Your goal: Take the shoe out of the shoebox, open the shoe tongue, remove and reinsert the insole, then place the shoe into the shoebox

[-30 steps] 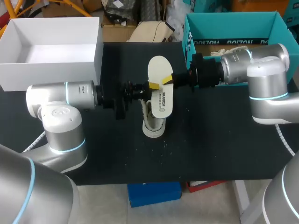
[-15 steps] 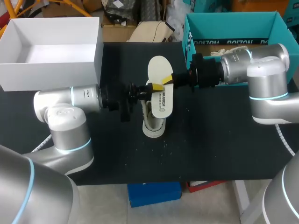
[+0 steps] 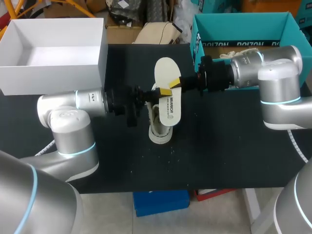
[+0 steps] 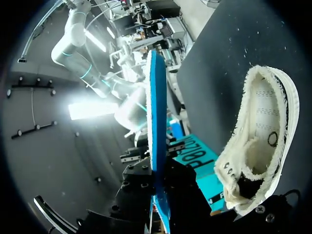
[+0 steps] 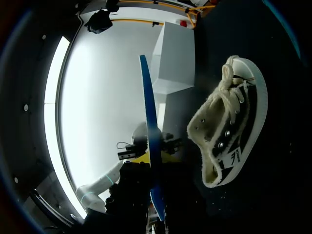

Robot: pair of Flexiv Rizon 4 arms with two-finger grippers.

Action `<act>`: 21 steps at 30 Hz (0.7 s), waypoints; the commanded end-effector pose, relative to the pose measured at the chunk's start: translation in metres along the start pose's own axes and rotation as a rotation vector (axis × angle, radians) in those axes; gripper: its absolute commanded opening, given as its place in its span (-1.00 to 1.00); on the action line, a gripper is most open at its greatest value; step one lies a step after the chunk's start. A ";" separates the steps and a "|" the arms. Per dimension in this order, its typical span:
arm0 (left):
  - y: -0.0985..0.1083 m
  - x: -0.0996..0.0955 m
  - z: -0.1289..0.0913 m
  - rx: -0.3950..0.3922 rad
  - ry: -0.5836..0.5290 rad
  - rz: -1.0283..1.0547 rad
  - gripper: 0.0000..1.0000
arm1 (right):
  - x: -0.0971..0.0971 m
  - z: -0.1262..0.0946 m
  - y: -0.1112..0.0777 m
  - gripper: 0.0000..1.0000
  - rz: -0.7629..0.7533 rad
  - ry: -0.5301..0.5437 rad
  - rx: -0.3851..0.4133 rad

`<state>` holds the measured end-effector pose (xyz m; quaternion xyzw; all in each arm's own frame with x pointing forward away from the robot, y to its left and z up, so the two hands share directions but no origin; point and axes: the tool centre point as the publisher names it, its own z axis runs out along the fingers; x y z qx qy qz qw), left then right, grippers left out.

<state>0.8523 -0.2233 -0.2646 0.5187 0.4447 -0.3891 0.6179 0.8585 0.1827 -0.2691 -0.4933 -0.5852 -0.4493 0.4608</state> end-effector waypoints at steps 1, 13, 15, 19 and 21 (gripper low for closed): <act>0.000 -0.002 0.003 -0.007 0.003 0.005 -1.00 | 0.000 0.002 0.000 -1.00 0.001 -0.001 0.001; -0.003 -0.004 0.001 -0.013 0.050 -0.012 -1.00 | 0.002 -0.012 0.000 1.00 0.000 -0.005 -0.070; -0.006 -0.006 -0.002 -0.018 0.089 -0.027 -1.00 | 0.001 -0.018 -0.001 1.00 -0.002 -0.012 -0.088; -0.017 -0.006 -0.009 -0.020 0.173 -0.091 -1.00 | -0.001 -0.035 -0.006 1.00 -0.008 -0.058 -0.112; -0.025 -0.007 -0.012 -0.016 0.228 -0.134 -1.00 | -0.001 -0.045 -0.010 1.00 -0.016 -0.083 -0.126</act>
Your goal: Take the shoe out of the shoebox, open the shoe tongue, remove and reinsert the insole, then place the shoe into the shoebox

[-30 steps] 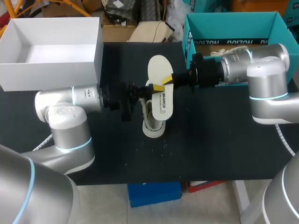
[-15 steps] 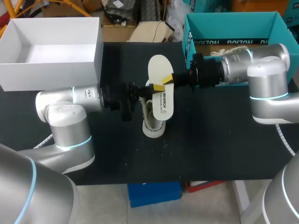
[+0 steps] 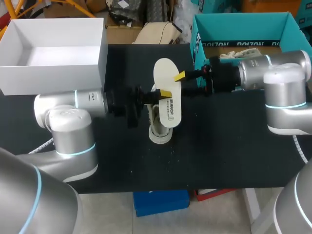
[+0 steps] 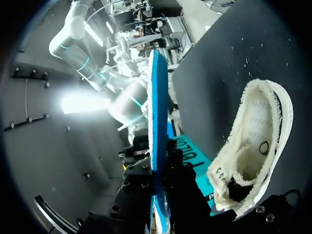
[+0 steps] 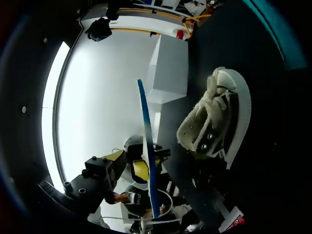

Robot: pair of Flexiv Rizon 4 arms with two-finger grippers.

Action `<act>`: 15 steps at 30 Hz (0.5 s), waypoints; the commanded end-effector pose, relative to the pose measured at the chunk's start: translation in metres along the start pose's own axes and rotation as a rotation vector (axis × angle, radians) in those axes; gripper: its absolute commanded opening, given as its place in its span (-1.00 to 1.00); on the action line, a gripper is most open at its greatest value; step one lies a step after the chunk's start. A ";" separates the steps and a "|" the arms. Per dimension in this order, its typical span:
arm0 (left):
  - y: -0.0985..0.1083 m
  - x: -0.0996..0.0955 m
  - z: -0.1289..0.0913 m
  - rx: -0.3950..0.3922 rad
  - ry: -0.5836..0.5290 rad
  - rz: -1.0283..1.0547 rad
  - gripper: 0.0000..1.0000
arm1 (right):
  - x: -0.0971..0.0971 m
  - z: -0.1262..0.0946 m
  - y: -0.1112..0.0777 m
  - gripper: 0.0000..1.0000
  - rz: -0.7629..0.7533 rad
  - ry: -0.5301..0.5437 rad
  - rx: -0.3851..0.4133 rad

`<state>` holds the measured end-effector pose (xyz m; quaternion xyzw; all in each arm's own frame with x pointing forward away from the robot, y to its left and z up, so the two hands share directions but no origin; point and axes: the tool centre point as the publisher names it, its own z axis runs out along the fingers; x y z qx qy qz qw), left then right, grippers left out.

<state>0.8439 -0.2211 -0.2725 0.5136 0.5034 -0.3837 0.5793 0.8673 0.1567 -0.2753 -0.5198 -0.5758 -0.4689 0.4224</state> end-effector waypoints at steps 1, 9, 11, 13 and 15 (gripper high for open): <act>-0.021 -0.009 -0.012 -0.004 0.136 -0.071 -1.00 | 0.009 -0.027 -0.015 1.00 -0.012 -0.057 -0.040; -0.059 -0.020 -0.041 -0.024 0.275 -0.141 -1.00 | 0.010 -0.077 -0.037 1.00 -0.083 -0.224 -0.134; -0.070 -0.024 -0.049 -0.022 0.286 -0.146 -1.00 | 0.012 -0.090 -0.044 1.00 -0.106 -0.268 -0.164; -0.082 -0.026 -0.056 -0.015 0.297 -0.161 -1.00 | 0.014 -0.103 -0.052 1.00 -0.138 -0.323 -0.197; -0.094 -0.026 -0.064 -0.008 0.295 -0.172 -1.00 | 0.016 -0.113 -0.060 1.00 -0.177 -0.341 -0.240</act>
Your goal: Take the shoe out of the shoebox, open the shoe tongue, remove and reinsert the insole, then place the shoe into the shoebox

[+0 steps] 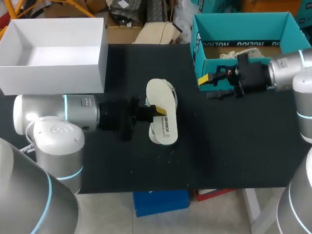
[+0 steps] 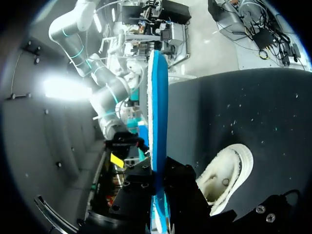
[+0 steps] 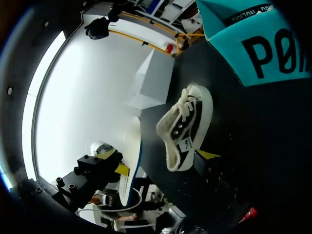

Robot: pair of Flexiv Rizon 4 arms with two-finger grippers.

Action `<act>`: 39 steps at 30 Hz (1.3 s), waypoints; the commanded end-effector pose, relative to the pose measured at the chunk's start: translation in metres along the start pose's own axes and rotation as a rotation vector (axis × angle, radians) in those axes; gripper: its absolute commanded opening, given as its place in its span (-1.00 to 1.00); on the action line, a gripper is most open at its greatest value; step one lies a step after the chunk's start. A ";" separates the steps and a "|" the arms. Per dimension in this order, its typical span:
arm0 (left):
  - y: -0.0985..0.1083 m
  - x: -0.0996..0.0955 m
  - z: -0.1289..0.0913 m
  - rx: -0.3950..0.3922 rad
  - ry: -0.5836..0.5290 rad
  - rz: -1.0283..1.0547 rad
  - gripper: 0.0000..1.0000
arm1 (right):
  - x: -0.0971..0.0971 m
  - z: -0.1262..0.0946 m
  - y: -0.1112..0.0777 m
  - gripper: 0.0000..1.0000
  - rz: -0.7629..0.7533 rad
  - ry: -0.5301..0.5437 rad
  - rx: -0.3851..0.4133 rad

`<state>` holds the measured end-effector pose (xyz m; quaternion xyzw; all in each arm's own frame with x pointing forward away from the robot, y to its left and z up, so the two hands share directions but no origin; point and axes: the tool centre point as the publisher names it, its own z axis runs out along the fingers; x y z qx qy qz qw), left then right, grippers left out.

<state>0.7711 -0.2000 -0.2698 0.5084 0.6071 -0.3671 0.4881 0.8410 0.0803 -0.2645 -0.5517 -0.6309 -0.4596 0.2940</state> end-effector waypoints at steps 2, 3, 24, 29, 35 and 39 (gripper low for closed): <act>-0.040 0.007 -0.037 0.000 0.087 -0.029 -1.00 | 0.014 -0.055 -0.034 1.00 -0.071 -0.139 -0.184; -0.046 0.009 -0.040 0.007 0.088 -0.039 -1.00 | 0.015 -0.061 -0.038 1.00 -0.100 -0.151 -0.213; -0.083 0.027 -0.057 0.122 0.110 -0.125 -1.00 | 0.017 -0.072 -0.060 1.00 -0.397 -0.260 -0.236; -0.085 0.034 -0.059 0.136 0.113 -0.138 -1.00 | 0.009 -0.082 -0.077 1.00 -0.525 -0.375 -0.249; -0.089 0.040 -0.061 0.146 0.123 -0.148 -1.00 | 0.009 -0.082 -0.077 1.00 -0.525 -0.375 -0.249; -0.092 0.043 -0.060 0.156 0.132 -0.155 -1.00 | 0.009 -0.082 -0.077 1.00 -0.525 -0.375 -0.249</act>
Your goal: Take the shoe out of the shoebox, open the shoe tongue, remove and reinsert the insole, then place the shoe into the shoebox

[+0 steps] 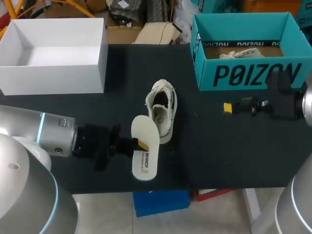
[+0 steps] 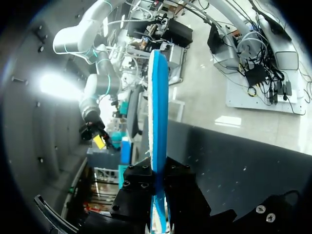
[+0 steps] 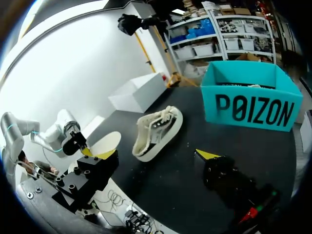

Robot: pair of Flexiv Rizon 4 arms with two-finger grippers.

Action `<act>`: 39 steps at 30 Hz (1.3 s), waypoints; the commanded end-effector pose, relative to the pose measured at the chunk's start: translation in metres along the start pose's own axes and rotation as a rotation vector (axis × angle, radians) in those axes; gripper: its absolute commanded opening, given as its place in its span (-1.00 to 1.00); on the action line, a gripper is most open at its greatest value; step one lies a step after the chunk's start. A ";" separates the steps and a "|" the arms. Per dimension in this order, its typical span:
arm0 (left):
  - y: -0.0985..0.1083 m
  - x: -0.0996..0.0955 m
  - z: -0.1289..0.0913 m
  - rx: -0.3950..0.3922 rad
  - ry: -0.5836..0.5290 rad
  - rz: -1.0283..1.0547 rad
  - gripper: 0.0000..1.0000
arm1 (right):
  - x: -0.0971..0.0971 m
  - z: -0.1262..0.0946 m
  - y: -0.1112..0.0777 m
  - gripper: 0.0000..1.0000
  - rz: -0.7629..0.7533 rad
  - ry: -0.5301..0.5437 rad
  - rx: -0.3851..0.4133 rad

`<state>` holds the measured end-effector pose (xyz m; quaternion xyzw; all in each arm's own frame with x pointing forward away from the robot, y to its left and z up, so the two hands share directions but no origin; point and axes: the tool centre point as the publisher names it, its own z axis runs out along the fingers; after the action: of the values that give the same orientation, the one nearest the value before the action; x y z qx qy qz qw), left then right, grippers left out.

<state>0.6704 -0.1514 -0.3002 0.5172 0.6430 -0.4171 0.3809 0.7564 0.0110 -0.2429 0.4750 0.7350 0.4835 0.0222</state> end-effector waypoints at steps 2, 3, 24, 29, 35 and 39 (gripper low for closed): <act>-0.004 0.002 0.001 0.007 0.014 -0.004 -1.00 | 0.002 0.000 -0.002 1.00 0.002 -0.006 -0.004; -0.005 0.003 0.001 0.010 0.017 -0.005 -1.00 | 0.002 0.000 -0.002 1.00 0.002 -0.006 -0.004; -0.010 0.009 0.001 0.015 0.107 0.028 -1.00 | 0.004 -0.018 -0.031 1.00 -0.147 -0.153 0.020; -0.010 0.009 0.001 0.015 0.107 0.028 -1.00 | 0.004 -0.018 -0.031 1.00 -0.147 -0.153 0.020; -0.010 0.009 0.001 0.015 0.107 0.028 -1.00 | 0.004 -0.018 -0.031 1.00 -0.147 -0.153 0.020; -0.010 0.009 0.001 0.015 0.107 0.028 -1.00 | 0.004 -0.018 -0.031 1.00 -0.147 -0.153 0.020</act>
<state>0.6596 -0.1493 -0.3090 0.5495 0.6502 -0.3907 0.3502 0.7254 -0.0013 -0.2553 0.4547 0.7689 0.4360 0.1091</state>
